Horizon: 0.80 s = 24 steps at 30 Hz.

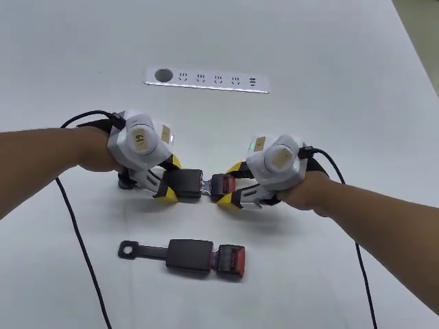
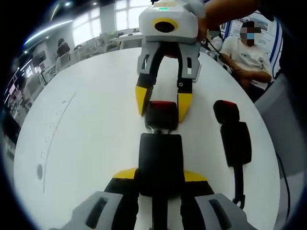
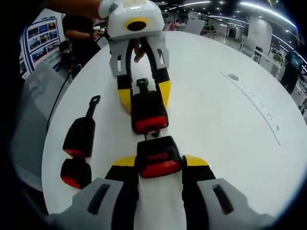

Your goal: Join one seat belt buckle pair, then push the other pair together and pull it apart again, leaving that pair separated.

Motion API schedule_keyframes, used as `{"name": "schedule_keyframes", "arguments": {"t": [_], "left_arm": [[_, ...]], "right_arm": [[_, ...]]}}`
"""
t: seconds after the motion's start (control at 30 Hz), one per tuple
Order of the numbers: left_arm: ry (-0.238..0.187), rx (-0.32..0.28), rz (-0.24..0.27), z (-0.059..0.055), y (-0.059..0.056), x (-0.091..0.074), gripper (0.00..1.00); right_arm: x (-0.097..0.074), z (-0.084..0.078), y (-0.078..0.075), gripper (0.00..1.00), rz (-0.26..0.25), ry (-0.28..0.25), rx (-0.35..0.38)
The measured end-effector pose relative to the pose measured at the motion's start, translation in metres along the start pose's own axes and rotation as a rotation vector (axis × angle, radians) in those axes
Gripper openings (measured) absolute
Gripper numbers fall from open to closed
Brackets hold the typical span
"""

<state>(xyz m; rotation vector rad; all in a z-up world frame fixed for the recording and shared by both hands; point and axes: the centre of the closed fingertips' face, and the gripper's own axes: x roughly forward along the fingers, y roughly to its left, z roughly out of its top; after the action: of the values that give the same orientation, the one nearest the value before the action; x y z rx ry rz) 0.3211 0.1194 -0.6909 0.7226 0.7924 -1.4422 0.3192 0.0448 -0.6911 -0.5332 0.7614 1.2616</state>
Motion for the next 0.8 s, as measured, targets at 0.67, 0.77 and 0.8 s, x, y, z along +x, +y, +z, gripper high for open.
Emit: {"name": "schedule_keyframes", "arguments": {"t": [0.67,0.77,0.8], "left_arm": [[0.007,-0.019,0.012,0.004,-0.004,0.000,0.33],[0.011,-0.025,0.016,0.004,-0.004,0.000,0.34],[0.009,-0.025,0.016,0.003,-0.003,0.000,0.34]], "right_arm": [[-0.022,-0.023,-0.003,0.33,0.011,-0.019,-0.004],[-0.026,-0.027,-0.002,0.34,0.011,-0.022,-0.001],[-0.027,-0.028,-0.003,0.34,0.011,-0.022,0.001]]}}
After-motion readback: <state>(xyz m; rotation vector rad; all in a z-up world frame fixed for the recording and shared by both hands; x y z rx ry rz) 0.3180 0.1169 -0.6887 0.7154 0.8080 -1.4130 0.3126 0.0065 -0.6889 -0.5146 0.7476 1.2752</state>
